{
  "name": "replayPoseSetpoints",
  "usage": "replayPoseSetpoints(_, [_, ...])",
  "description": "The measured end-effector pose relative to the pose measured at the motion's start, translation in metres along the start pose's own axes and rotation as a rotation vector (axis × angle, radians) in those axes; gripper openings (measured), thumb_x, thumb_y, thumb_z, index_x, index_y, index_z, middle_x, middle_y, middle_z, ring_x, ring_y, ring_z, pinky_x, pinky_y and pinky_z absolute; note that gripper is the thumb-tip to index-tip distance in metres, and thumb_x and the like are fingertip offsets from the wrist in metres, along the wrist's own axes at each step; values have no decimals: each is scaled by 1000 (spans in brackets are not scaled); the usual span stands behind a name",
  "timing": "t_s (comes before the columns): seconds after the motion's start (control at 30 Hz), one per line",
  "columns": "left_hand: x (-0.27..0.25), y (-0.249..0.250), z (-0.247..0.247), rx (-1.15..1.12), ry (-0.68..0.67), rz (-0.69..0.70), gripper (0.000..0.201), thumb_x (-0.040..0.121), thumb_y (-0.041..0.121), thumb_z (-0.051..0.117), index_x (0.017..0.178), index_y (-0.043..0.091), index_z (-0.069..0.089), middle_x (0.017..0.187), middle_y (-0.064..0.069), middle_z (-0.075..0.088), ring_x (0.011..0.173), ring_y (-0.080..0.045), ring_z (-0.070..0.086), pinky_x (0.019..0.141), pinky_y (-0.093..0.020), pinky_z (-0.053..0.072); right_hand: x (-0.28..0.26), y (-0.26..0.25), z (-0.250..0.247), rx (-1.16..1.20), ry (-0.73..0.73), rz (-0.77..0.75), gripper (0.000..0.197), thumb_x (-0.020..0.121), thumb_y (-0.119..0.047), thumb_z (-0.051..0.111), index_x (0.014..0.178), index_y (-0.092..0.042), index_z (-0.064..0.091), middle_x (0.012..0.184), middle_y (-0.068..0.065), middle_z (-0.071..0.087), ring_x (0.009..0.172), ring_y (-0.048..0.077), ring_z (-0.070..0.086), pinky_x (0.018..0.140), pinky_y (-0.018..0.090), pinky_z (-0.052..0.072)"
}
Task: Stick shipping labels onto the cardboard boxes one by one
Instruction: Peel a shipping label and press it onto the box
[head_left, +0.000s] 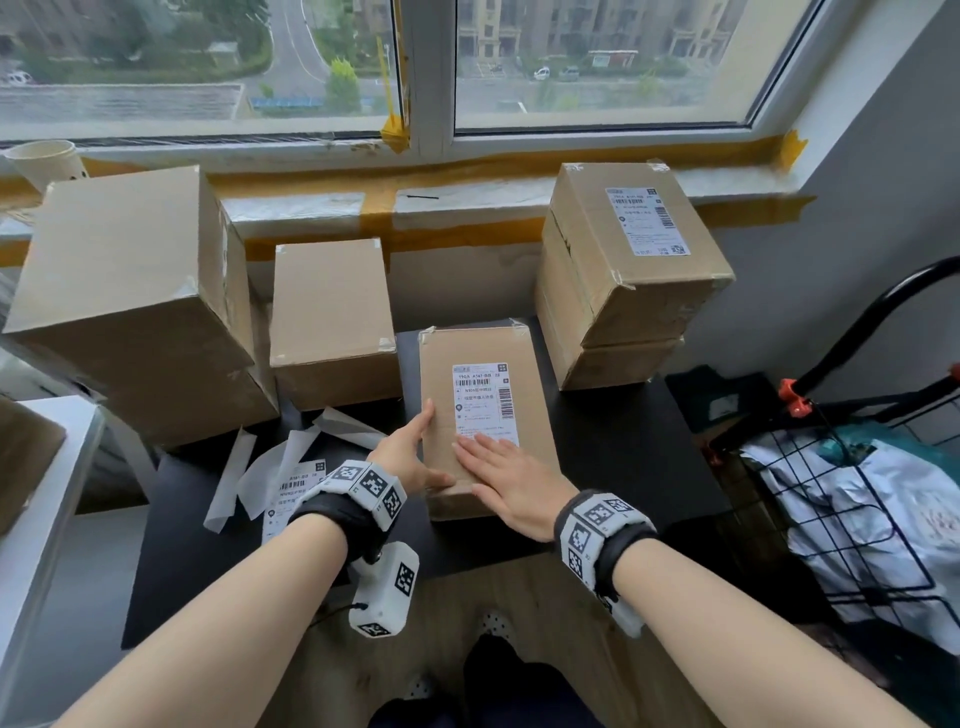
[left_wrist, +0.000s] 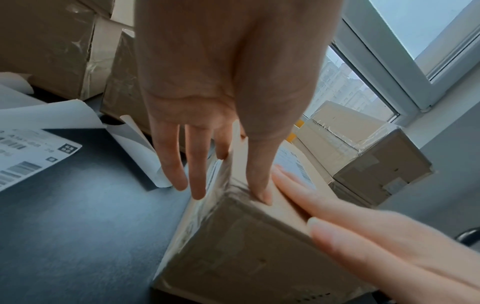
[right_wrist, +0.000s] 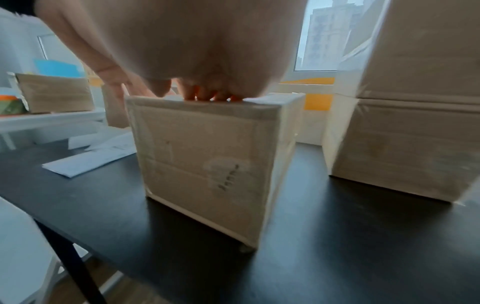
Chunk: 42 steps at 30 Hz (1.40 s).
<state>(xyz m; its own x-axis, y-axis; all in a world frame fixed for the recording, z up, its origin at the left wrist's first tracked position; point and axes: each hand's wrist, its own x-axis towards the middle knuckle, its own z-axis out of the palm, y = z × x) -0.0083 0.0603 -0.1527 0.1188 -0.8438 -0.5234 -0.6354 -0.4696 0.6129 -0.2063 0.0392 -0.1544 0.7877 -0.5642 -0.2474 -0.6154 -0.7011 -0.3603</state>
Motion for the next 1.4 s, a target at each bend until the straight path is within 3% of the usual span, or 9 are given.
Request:
replayPoseSetpoints(0.2, [-9, 15, -3, -95, -47, -31, 110, 73, 10, 78, 150, 32, 2, 143, -1, 44, 120, -22, 54, 99, -36, 48, -31, 21, 1, -55, 122, 97, 68, 90, -48, 7, 150, -17, 17, 159, -2, 13, 147, 13, 10, 116, 20, -4])
replayPoseSetpoints(0.43, [-6, 28, 18, -233, 90, -75, 110, 74, 41, 74, 150, 31, -5, 147, -2, 40, 127, -28, 47, 100, -47, 46, -29, 16, -7, 412, 265, 388, 47, 99, -37, 38, 145, -30, 32, 159, -10, -8, 147, 13, -8, 120, 34, 8])
replayPoseSetpoints(0.5, [-3, 30, 21, -228, 104, -103, 101, 71, 43, 76, 149, 21, 15, 140, -5, 48, 122, -29, 51, 97, -47, 48, -21, 14, -11, 530, 306, 469, 55, 98, -35, 44, 147, -33, 22, 159, -7, -10, 148, 18, -2, 120, 42, 15])
replayPoseSetpoints(0.57, [1, 32, 20, -249, 121, -101, 82, 71, 41, 78, 137, 15, 37, 130, -6, 56, 115, -26, 55, 94, -45, 50, -13, 15, -15, 654, 335, 559, 70, 94, -32, 52, 150, -31, 9, 160, -4, -4, 146, 20, 13, 118, 41, 21])
replayPoseSetpoints(0.7, [12, 33, 11, -289, 144, -99, 65, 76, 32, 75, 130, 9, 46, 127, -8, 59, 115, -26, 57, 99, -41, 47, 4, 27, -21, 910, 371, 693, 87, 88, -23, 63, 150, -29, 2, 151, 1, 30, 137, 22, 34, 115, 48, 28])
replayPoseSetpoints(0.93, [39, 41, -16, -514, 134, -140, 59, 83, 7, 67, 137, 8, 41, 127, -13, 58, 114, -30, 58, 93, -45, 50, 45, 49, -43, 943, 373, 676, 61, 93, -14, 53, 143, -21, 19, 139, 3, 43, 130, 22, 42, 110, 42, 36])
replayPoseSetpoints(1.1, [59, 61, -28, -695, 79, -102, 75, 79, -16, 51, 144, 17, 33, 138, 1, 51, 121, -24, 54, 87, -40, 50, 69, 66, -59, 650, 364, 606, 81, 89, -30, 59, 150, -14, 8, 154, 5, 13, 144, 24, 18, 118, 39, 20])
replayPoseSetpoints(1.2, [68, 69, -29, -729, 114, -14, 84, 69, -16, 62, 143, 10, 34, 143, -2, 45, 129, -21, 46, 103, -42, 40, 77, 75, -69, 530, 303, 599, 78, 92, -38, 52, 150, -19, 5, 158, 6, -9, 146, 25, 1, 118, 36, 12])
replayPoseSetpoints(1.4, [89, 68, -33, -719, 164, 36, 84, 71, -13, 67, 143, 15, 36, 143, 2, 44, 131, -24, 46, 106, -54, 32, 94, 90, -82, 399, 233, 576, 68, 94, -43, 45, 150, -29, 9, 157, 9, -19, 147, 29, -1, 118, 37, 13])
